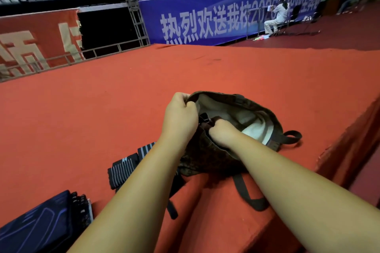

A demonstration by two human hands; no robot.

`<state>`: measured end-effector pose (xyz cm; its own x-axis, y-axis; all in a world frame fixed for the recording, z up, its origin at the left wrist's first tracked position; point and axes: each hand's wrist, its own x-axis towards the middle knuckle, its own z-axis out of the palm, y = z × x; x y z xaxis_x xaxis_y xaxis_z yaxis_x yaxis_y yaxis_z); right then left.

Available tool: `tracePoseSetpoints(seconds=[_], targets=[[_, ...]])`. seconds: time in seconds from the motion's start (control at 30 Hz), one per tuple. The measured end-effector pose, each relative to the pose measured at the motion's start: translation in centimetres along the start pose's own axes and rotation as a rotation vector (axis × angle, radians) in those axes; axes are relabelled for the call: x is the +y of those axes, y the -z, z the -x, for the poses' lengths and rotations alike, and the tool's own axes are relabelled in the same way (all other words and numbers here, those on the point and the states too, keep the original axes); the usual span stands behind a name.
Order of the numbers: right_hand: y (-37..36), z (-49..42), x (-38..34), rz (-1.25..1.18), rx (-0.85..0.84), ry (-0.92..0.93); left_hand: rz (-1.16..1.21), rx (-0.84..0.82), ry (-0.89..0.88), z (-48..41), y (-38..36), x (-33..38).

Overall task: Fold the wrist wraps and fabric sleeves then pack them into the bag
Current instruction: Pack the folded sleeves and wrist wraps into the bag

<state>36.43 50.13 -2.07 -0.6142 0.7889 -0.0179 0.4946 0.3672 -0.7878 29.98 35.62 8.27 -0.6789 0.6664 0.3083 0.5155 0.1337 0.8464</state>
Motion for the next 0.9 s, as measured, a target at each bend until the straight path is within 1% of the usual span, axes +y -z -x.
tracePoseSetpoints(seconds=[0.13,0.2,0.27,0.33,0.43,0.5,0.57,0.73,0.9], targets=[[-1.0,-2.6,-0.1,0.223,-0.168,-0.069,0.024,0.022,0.005,-0.5,0.5,-0.6],[-1.2,-3.3,-0.3,0.296,-0.229,-0.077,0.030,0.036,-0.001,-0.6,0.5,-1.3],[-1.2,-3.1,-0.5,0.348,-0.227,-0.063,0.038,0.043,-0.003,-0.7,0.5,-2.0],[-1.3,-2.9,-0.6,0.344,-0.212,-0.087,0.030,0.053,-0.003,-0.6,0.4,-2.5],[-1.1,-2.1,-0.8,0.263,-0.175,-0.112,-0.002,0.057,0.009,-0.4,0.2,-3.0],[-0.4,-0.6,-1.0,0.158,-0.108,-0.126,-0.030,0.041,0.023,0.0,0.1,-3.4],[0.4,1.7,-1.1,0.058,-0.041,-0.148,-0.061,0.017,0.035,0.5,0.2,-3.8],[1.8,7.6,-1.5,-0.042,0.066,-0.182,-0.104,-0.016,0.096,2.8,1.0,-4.6],[1.3,14.1,-4.1,-0.273,0.190,-0.183,-0.141,-0.017,0.142,6.1,3.1,-5.4]])
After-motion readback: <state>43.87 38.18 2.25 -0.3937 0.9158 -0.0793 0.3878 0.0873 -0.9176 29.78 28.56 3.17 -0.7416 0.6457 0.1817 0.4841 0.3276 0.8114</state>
